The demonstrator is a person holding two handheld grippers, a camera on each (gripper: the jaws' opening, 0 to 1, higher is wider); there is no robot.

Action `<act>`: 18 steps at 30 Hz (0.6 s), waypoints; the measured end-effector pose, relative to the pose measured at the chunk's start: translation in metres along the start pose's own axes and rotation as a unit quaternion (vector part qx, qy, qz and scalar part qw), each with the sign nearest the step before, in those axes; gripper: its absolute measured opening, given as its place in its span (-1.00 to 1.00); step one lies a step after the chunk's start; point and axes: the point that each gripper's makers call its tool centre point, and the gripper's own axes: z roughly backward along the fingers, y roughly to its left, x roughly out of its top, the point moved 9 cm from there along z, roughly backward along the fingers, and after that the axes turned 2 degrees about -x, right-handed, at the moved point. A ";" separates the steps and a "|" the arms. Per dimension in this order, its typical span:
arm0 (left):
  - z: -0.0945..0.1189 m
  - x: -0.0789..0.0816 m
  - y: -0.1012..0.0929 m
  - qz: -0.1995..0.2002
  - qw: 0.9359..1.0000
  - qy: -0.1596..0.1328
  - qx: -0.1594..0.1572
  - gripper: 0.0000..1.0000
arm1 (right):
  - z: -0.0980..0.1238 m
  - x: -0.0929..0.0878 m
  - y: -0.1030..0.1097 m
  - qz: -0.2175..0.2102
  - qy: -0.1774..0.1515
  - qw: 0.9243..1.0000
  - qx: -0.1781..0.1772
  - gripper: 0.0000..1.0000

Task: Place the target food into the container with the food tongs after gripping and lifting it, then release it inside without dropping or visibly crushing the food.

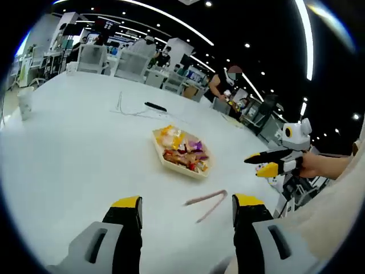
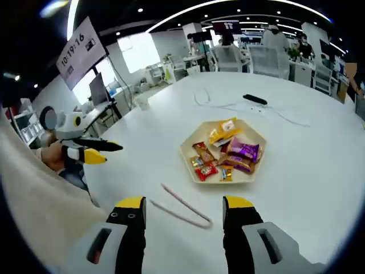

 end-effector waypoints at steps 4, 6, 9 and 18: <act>0.013 0.021 0.000 -0.015 0.999 -0.037 0.019 0.38 | 0.007 0.020 0.003 -0.008 -0.061 0.998 -0.020 0.31; 0.018 0.030 0.000 -0.026 0.998 -0.052 0.026 0.44 | 0.010 0.029 0.004 -0.010 -0.089 0.996 -0.030 0.39; 0.027 0.043 0.000 -0.049 0.994 -0.084 0.046 0.54 | 0.015 0.044 0.006 -0.012 -0.137 0.989 -0.047 0.53; 0.061 0.068 0.009 -0.086 0.976 -0.167 0.111 0.83 | 0.037 0.080 0.020 -0.021 -0.305 0.947 -0.097 0.84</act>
